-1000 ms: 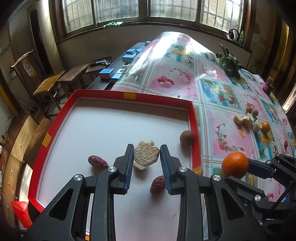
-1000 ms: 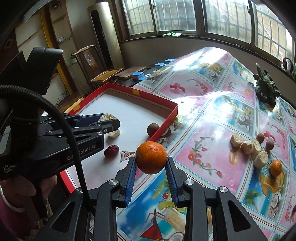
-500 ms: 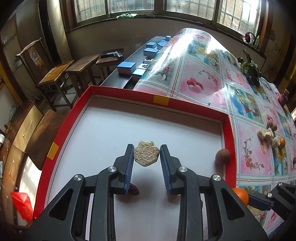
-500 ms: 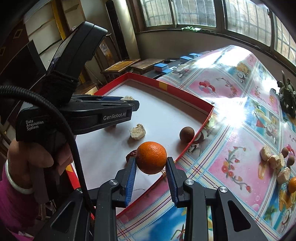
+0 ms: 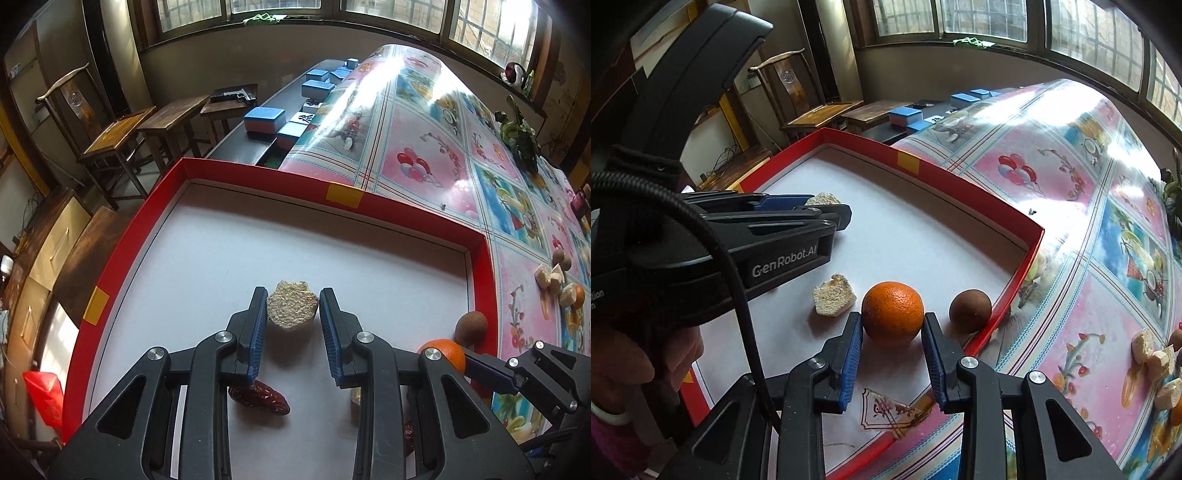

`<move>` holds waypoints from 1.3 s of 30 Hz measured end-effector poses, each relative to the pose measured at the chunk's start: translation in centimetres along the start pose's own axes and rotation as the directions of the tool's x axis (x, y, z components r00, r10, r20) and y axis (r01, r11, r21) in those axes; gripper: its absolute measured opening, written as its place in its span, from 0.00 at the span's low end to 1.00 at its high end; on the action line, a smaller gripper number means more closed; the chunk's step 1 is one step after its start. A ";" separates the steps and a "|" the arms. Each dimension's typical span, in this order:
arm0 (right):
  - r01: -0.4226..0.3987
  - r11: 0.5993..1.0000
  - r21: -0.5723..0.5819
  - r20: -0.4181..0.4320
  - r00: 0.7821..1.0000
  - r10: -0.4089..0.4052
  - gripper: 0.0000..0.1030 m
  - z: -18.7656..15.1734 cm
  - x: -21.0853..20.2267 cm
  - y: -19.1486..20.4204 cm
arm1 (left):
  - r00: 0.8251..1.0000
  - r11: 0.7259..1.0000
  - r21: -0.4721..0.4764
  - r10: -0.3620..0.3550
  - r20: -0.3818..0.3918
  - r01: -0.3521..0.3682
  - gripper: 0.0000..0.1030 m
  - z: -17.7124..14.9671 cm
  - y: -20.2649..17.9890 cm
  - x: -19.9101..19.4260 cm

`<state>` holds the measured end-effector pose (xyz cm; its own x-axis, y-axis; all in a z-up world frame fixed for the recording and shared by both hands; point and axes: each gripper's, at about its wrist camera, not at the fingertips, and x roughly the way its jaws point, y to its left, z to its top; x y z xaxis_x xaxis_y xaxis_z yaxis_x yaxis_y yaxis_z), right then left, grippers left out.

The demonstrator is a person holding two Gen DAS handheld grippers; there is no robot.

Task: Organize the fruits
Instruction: 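Carry the bread slice and orange into the red tray and open both grippers, then move both open grippers from the red tray back to the bread slices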

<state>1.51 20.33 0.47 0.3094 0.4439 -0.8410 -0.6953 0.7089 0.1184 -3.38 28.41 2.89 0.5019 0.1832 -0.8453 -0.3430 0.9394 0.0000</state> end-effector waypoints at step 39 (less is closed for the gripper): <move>0.050 0.981 0.186 0.123 0.990 -0.074 0.42 -8.4 -10.5 -6.0 | 0.988 0.981 0.145 -0.138 0.068 0.127 0.63 -2.5 -10.2 -6.6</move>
<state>-3.06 6.79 4.17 0.4372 0.4545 -0.7761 -0.5460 0.8198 0.1726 -5.20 16.88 7.13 0.5974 0.0713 -0.7988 -0.1578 0.9870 -0.0299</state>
